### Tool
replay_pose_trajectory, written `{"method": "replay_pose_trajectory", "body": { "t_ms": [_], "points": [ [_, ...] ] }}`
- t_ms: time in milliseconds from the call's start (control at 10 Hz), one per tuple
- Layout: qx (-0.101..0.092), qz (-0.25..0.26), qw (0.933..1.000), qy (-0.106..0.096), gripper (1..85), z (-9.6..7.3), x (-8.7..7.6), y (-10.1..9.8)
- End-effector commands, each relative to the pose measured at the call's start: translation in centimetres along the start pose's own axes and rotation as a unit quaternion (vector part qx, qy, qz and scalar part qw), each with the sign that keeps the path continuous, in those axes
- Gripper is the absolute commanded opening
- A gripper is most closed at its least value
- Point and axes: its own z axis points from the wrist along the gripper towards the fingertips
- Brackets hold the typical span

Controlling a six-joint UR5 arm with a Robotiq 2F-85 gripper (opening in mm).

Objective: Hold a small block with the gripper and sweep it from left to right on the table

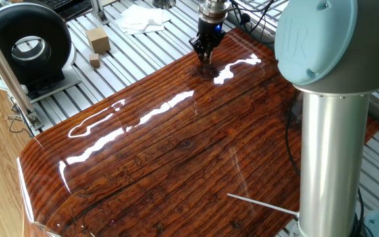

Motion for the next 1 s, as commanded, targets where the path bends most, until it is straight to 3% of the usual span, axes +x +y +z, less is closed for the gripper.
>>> {"method": "replay_pose_trajectory", "body": {
  "t_ms": [0, 400, 600, 800, 900],
  "points": [
    [-0.001, 0.002, 1.0000, -0.004, 1.0, 0.1, -0.1, 0.1],
    [-0.006, 0.004, 1.0000, -0.001, 1.0, -0.5, -0.1, 0.4],
    [-0.011, 0.004, 0.9999, -0.002, 1.0, 0.2, -0.2, 0.2],
    [-0.002, 0.002, 0.9999, -0.013, 1.0, 0.8, -0.4, 0.3],
    [-0.006, 0.004, 1.0000, -0.007, 1.0, 0.2, -0.3, 0.4]
  ]
}}
